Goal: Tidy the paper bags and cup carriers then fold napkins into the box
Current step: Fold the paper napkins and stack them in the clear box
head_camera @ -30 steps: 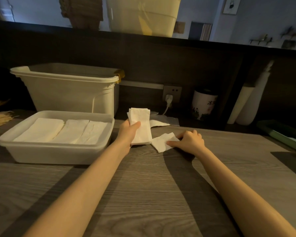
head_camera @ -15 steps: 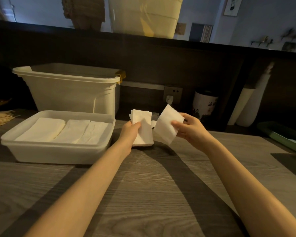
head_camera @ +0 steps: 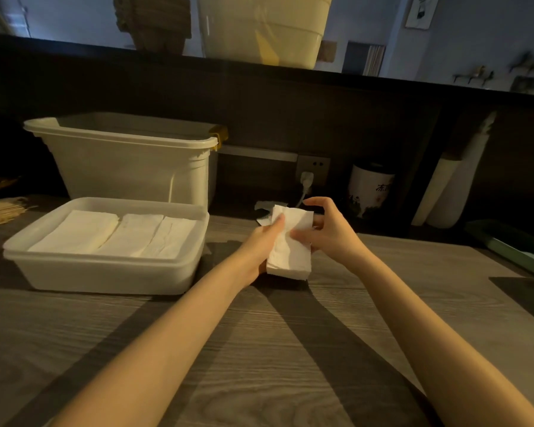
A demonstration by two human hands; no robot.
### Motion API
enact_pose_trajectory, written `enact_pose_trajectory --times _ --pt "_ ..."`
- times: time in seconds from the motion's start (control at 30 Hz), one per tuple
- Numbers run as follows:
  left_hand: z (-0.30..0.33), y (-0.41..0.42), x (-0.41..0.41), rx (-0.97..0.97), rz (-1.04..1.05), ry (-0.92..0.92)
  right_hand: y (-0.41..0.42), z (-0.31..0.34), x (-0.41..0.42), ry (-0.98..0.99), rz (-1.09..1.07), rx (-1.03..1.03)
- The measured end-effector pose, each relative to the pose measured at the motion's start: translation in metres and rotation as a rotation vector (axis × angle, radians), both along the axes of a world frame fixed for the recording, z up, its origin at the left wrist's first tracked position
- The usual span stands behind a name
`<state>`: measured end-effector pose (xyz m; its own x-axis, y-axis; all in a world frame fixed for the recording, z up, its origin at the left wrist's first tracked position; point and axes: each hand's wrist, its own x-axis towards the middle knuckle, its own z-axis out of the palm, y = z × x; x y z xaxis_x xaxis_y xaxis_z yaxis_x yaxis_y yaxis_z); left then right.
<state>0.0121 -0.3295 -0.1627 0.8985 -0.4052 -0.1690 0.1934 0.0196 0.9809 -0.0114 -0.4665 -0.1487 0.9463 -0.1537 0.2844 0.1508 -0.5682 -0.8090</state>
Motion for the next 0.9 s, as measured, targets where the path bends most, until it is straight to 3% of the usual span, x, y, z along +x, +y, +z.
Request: enact_pose_trajectory --times 0.13,0.27,0.37,0.47,0.57,0.67,0.77,0.9 --pt "-0.006 -0.004 0.001 -0.008 0.140 -0.078 0.005 -0.006 0.005 -0.039 -0.109 -0.063" --pt "0.000 -0.006 0.003 -0.183 0.251 0.040 0.006 -0.008 0.002 0.322 0.051 0.107" --pt "0.002 -0.002 0.006 -0.367 0.263 0.120 0.001 -0.014 0.004 0.212 0.016 0.154" --pt "-0.005 0.007 0.015 -0.392 0.261 0.072 -0.009 -0.016 0.005 0.036 -0.057 0.309" --pt "-0.014 0.016 0.025 -0.017 0.280 -0.196 -0.018 -0.018 0.004 0.001 -0.030 0.355" --pt "-0.019 0.020 0.028 0.347 0.185 -0.496 -0.024 -0.027 0.003 0.108 -0.001 0.288" --pt "-0.020 0.021 0.025 0.480 0.064 -0.565 -0.026 -0.032 0.002 0.214 0.040 0.153" --pt "-0.020 0.018 0.019 0.510 0.046 -0.641 -0.019 -0.036 0.004 0.241 0.051 -0.023"
